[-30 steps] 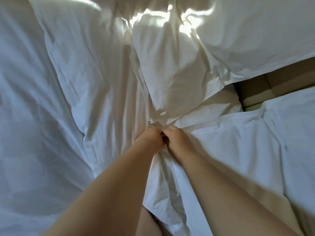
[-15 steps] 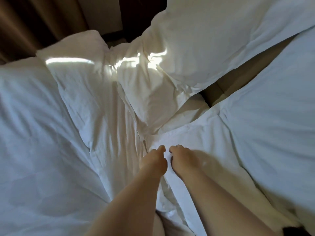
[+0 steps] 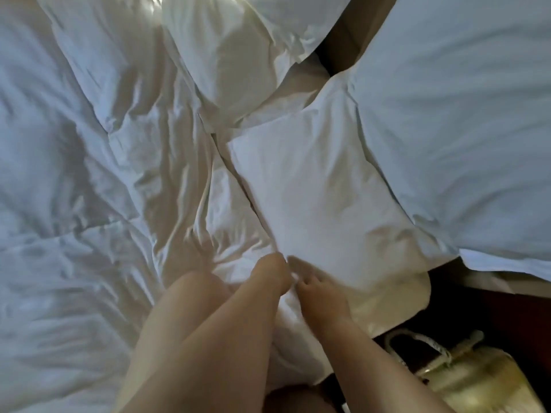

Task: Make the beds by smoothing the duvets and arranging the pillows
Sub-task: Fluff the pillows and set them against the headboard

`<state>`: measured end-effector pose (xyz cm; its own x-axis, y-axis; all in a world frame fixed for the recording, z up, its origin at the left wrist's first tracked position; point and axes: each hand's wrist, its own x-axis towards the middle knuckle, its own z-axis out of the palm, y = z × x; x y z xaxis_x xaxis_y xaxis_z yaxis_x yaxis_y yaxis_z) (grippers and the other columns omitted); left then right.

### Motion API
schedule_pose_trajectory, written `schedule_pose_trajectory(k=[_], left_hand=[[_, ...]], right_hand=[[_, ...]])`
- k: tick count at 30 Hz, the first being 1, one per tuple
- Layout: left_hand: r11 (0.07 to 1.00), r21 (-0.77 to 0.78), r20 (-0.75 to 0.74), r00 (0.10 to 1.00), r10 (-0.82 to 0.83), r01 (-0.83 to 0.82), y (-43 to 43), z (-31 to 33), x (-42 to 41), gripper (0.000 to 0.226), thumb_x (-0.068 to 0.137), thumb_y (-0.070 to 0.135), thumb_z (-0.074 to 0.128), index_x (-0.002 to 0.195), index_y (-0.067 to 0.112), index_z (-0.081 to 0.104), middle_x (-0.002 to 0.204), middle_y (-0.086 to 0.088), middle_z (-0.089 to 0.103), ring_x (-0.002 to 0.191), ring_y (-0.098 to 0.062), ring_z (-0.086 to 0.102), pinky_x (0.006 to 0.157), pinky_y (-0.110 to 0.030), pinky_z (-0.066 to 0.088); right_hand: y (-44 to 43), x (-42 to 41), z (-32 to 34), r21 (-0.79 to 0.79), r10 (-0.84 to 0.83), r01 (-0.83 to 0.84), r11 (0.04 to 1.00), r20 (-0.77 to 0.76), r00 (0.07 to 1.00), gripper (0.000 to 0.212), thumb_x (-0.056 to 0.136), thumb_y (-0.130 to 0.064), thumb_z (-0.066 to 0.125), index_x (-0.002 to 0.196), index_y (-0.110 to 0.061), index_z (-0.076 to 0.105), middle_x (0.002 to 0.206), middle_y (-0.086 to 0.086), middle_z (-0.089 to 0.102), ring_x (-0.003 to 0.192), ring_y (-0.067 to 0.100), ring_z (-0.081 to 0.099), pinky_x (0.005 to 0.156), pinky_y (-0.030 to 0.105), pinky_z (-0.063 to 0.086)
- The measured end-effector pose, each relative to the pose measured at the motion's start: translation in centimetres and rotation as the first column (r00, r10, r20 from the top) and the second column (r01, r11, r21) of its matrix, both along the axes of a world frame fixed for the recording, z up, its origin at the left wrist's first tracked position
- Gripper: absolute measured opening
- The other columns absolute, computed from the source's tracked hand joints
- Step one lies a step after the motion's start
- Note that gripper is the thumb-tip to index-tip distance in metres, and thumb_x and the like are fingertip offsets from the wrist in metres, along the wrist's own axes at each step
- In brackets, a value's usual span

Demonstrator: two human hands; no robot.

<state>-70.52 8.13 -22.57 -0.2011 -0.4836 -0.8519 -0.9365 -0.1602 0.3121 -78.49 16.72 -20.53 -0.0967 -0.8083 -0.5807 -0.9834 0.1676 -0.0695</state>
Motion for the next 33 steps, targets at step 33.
schedule_pose_trajectory(k=[33], left_hand=[[0.540,0.278,-0.155,0.518,0.841,-0.794,8.1,-4.2,-1.1,0.028,0.101,0.017,0.041,0.113,-0.001,0.058,0.079,-0.005,0.053,0.087,-0.027,0.054,0.081,-0.038,0.046]], right_hand=[[6.1,2.4,-3.9,-0.304,-0.142,0.108,0.946,-0.092,0.986,0.030,0.048,-0.008,0.078,0.075,-0.006,0.065,0.065,0.007,0.061,0.051,0.021,0.058,0.042,0.026,0.045]])
